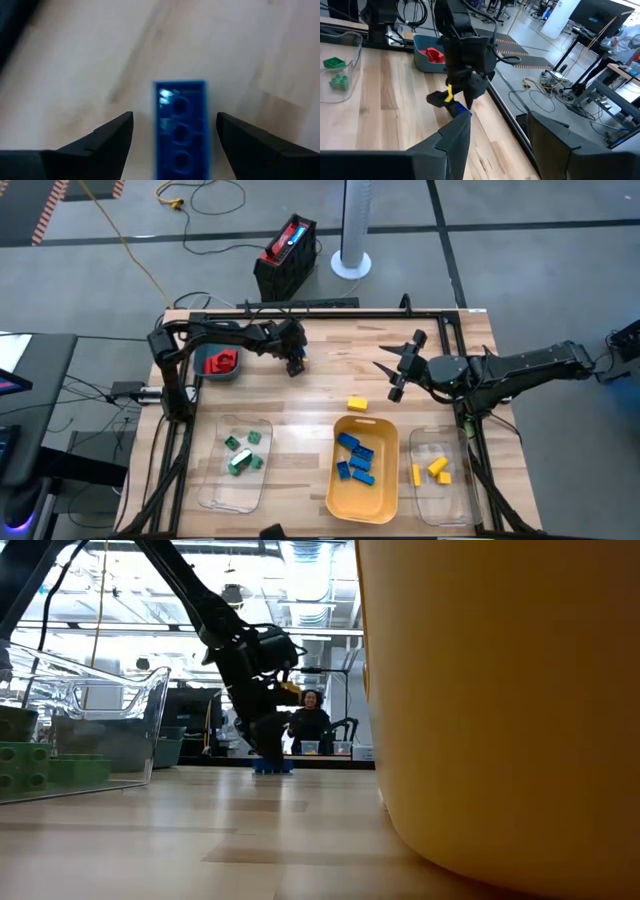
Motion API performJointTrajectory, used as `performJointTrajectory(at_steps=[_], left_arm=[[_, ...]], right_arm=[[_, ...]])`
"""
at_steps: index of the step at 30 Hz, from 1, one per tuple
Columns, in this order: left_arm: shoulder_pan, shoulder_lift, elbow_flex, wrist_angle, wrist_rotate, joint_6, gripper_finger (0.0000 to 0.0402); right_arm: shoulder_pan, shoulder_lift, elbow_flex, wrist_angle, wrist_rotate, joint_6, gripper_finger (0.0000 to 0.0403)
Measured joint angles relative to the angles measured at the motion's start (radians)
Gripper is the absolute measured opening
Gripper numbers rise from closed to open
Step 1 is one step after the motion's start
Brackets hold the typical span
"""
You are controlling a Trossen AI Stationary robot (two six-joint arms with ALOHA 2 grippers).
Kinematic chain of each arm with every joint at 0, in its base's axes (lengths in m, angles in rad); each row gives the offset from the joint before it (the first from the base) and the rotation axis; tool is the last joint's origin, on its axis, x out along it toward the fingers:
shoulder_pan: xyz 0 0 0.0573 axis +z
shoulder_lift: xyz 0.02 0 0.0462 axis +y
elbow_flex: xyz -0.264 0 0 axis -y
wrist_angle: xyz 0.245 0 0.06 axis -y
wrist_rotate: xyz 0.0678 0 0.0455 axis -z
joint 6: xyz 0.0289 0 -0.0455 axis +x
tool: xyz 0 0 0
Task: Sort blocks
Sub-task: Put the blue game piece into the yellow bin
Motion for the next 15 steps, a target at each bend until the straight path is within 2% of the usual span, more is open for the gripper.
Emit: performJointTrajectory(at_steps=[4, 8, 11, 15], left_arm=[[0.005, 0.001, 0.0, -0.016, 0.055, -0.004, 0.0254], [0.008, 0.001, 0.0, -0.034, 0.139, -0.006, 0.0184], [0.004, -0.001, 0.0, -0.053, 0.163, -0.002, 0.0129], [-0.004, -0.02, 0.0, -0.094, 0.183, 0.006, 0.0129]], right_arm=[[0.0, 0.0, 0.0, 0.0, 0.0, -0.01, 0.0207], [-0.006, 0.0, 0.0, 0.0, 0.0, -0.012, 0.0207], [-0.009, 0.0, 0.0, -0.001, 0.0, -0.01, 0.0207], [-0.013, 0.0, 0.0, -0.002, 0.0, -0.003, 0.0207]])
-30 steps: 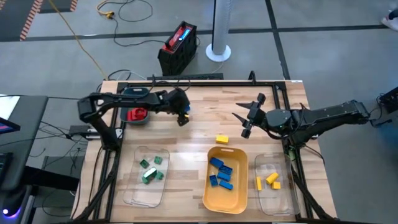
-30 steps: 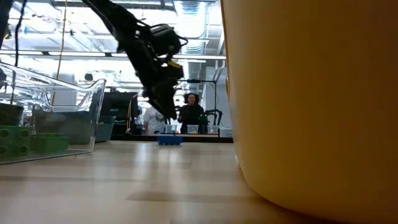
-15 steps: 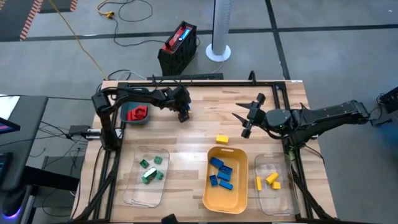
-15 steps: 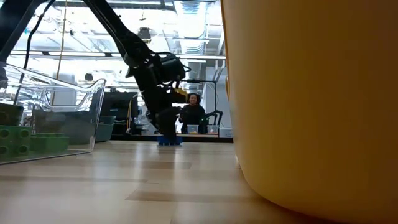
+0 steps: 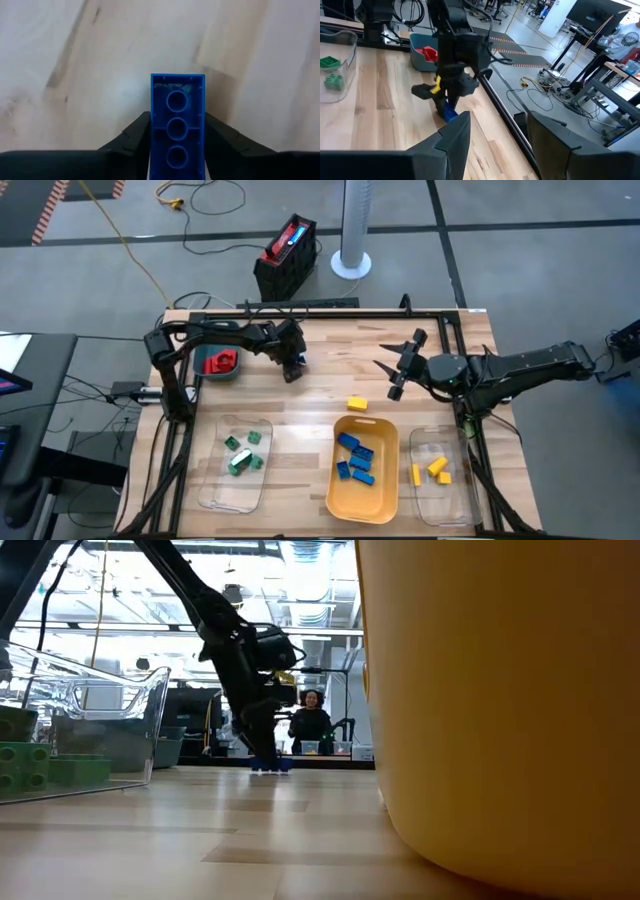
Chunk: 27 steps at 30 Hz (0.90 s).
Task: Sort blocks
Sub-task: Put the blue game piece into the yellow bin
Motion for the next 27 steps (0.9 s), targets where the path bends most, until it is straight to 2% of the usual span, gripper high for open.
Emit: performJointTrajectory(at_steps=[3, 7, 12, 15, 19, 23, 27], left_arm=[[-0.023, -0.056, -0.001, -0.004, 0.014, -0.01, 0.0129], [-0.093, -0.174, 0.0, 0.01, 0.086, -0.03, 0.0129], [-0.289, -0.269, 0.0, 0.07, 0.103, -0.084, 0.0129], [-0.45, -0.268, 0.006, 0.124, 0.013, -0.079, 0.0129], [-0.613, -0.269, 0.088, 0.114, -0.114, -0.056, 0.0129], [-0.685, -0.241, 0.176, 0.097, -0.17, -0.065, 0.0129], [-0.693, -0.134, 0.227, 0.089, -0.158, -0.082, 0.0129]], right_arm=[[0.0, 0.0, 0.0, -0.007, 0.0, 0.002, 0.0207], [-0.002, 0.0, 0.0, -0.024, 0.0, 0.01, 0.0207], [-0.021, 0.0, 0.0, -0.023, 0.0, 0.011, 0.0207], [-0.033, 0.0, 0.0, -0.025, 0.0, 0.013, 0.0207], [-0.033, 0.0, 0.0, -0.028, 0.0, 0.02, 0.0207], [-0.026, -0.025, 0.0, -0.051, 0.0, 0.02, 0.0207], [-0.01, -0.089, 0.0, -0.051, 0.002, 0.021, 0.0207]])
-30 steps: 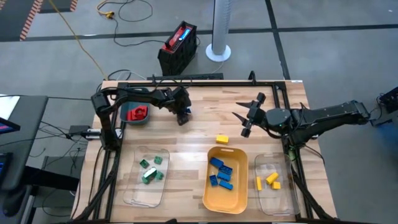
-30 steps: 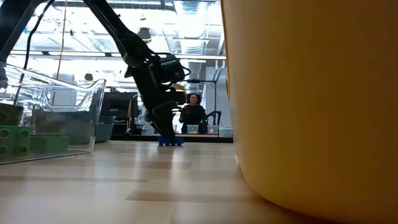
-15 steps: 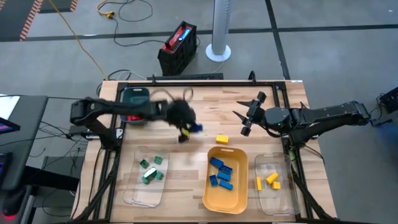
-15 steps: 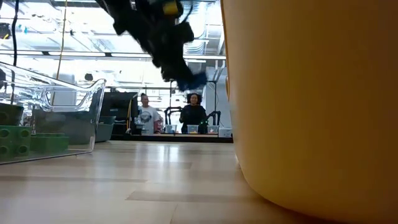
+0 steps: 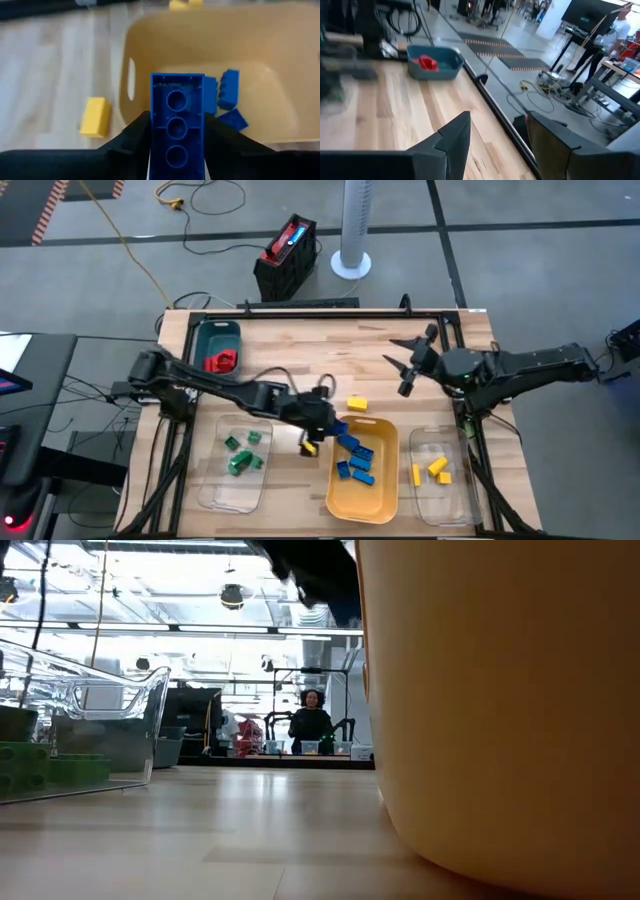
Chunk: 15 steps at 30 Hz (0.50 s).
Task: Sort blocks
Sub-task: Put the blue game piece into the yellow bin
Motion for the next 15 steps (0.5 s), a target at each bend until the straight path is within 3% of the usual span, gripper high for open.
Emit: performJointTrajectory(at_steps=[8, 15], left_arm=[[0.0, 0.221, 0.172, 0.017, 0.057, 0.073, 0.0129], [0.002, 0.377, 0.329, -0.1, 0.083, 0.04, 0.0129]], right_arm=[[0.033, -0.095, 0.0, -0.084, 0.001, 0.065, 0.0207], [0.032, -0.104, 0.0, -0.135, 0.001, 0.08, 0.0207]])
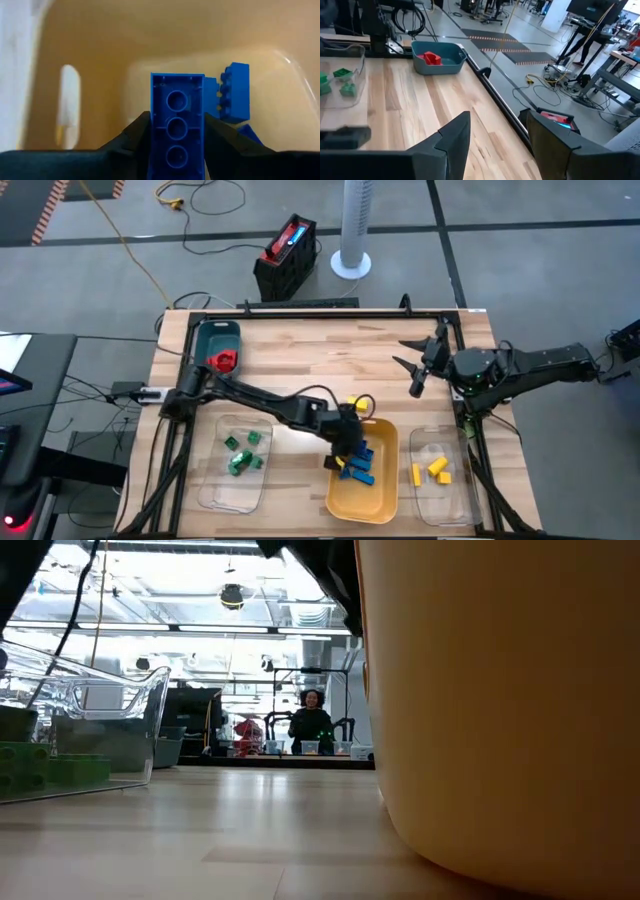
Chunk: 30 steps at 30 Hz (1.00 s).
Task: Sort blocks
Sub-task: Put the blue game piece into the yellow bin, then put the yellow wooden block into the right transparent bin
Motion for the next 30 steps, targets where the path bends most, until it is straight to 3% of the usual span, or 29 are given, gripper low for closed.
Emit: performJointTrajectory(at_steps=[3, 8, 11, 20, 30], left_arm=[[0.0, 0.06, 0.042, -0.012, 0.0, -0.019, 0.0141], [0.0, 0.104, 0.078, -0.059, 0.011, 0.001, 0.0238], [-0.003, 0.094, 0.078, -0.074, 0.013, 0.01, 0.0264], [-0.008, -0.019, 0.067, -0.049, -0.02, 0.079, 0.0214], [-0.012, -0.014, 0.042, -0.087, -0.007, 0.019, 0.0197]], right_arm=[[0.0, -0.001, 0.0, 0.001, 0.0, 0.0, 0.0207], [0.0, 0.0, 0.0, 0.001, 0.0, 0.0, 0.0207], [0.0, 0.0, 0.0, 0.0, 0.0, 0.0, 0.0207], [0.015, 0.0, 0.0, 0.001, 0.0, 0.0, 0.0207], [0.026, 0.0, 0.0, 0.032, 0.0, -0.001, 0.0207]])
